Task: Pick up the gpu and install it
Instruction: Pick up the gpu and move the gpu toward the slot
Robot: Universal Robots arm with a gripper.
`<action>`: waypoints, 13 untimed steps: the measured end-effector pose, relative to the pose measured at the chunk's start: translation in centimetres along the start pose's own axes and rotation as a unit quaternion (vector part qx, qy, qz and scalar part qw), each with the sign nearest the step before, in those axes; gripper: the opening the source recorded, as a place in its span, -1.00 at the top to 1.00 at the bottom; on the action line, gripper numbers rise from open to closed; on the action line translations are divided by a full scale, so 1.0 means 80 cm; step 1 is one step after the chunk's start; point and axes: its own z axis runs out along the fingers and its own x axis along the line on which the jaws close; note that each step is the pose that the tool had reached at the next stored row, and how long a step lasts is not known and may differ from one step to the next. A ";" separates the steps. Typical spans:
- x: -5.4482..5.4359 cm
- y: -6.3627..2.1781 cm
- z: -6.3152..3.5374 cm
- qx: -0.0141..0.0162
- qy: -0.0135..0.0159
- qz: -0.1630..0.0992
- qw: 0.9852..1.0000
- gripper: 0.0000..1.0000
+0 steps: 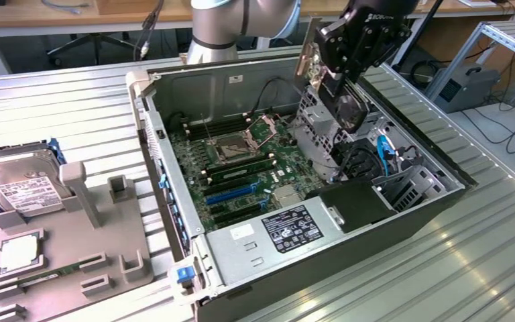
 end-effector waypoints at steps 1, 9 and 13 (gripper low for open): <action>-0.006 0.000 0.000 0.000 0.000 0.000 1.000 0.47; -0.013 0.000 0.000 0.000 0.000 0.000 1.000 0.47; -0.029 0.001 0.001 0.000 0.000 0.000 1.000 0.47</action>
